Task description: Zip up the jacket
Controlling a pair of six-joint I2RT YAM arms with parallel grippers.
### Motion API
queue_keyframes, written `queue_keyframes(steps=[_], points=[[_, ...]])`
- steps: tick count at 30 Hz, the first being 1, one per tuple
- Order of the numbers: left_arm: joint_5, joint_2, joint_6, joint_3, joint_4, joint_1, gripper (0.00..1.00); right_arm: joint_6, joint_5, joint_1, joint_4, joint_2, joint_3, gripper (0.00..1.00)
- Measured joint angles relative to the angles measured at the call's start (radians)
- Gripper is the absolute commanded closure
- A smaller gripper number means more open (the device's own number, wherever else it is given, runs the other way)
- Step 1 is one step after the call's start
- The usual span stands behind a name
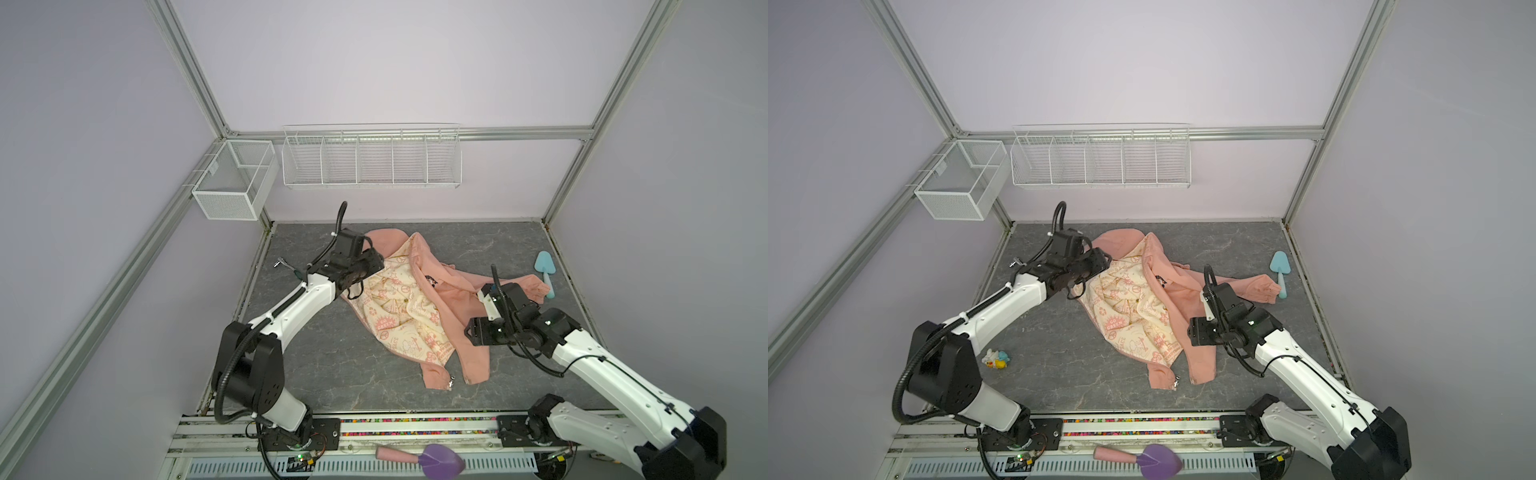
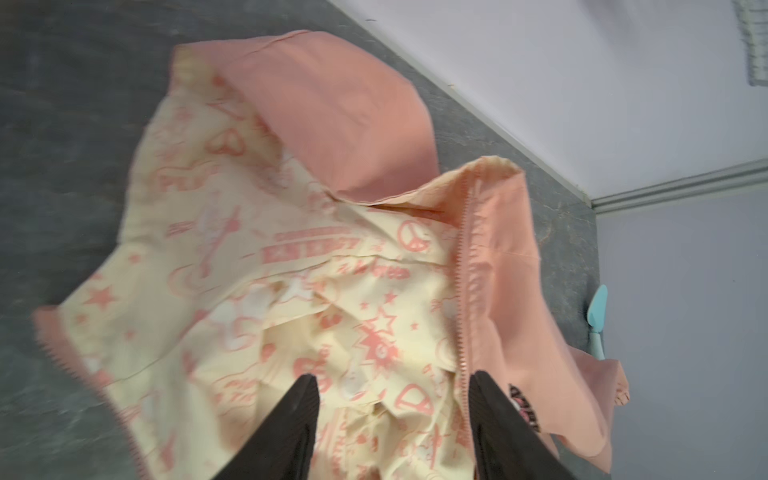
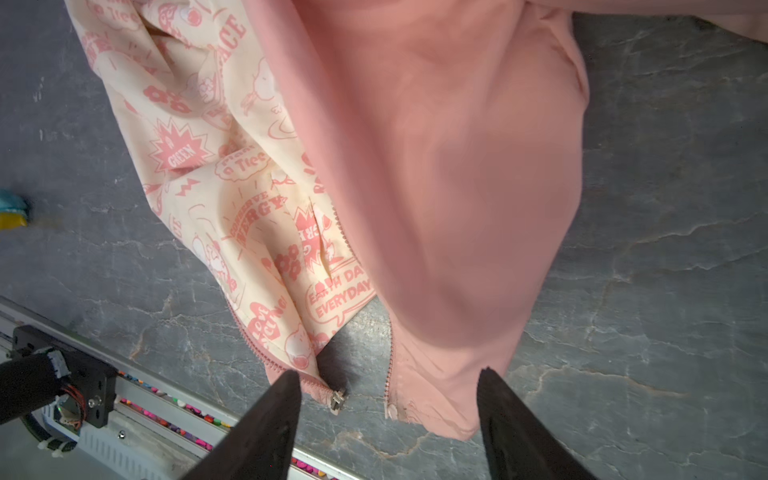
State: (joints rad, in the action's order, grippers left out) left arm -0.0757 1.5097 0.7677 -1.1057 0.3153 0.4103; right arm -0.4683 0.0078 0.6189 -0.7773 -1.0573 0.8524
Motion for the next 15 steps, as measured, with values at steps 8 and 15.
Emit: queue_keyframes(steps=[8,15], points=[[-0.074,-0.134,0.052,0.297,-0.05,-0.198,0.36,-0.004,0.119,0.224,0.008,-0.224,0.098,0.31],[-0.189,-0.104,0.093,0.407,-0.179,-0.302,0.35,-0.006,0.187,0.362,0.028,-0.405,0.156,0.3]])
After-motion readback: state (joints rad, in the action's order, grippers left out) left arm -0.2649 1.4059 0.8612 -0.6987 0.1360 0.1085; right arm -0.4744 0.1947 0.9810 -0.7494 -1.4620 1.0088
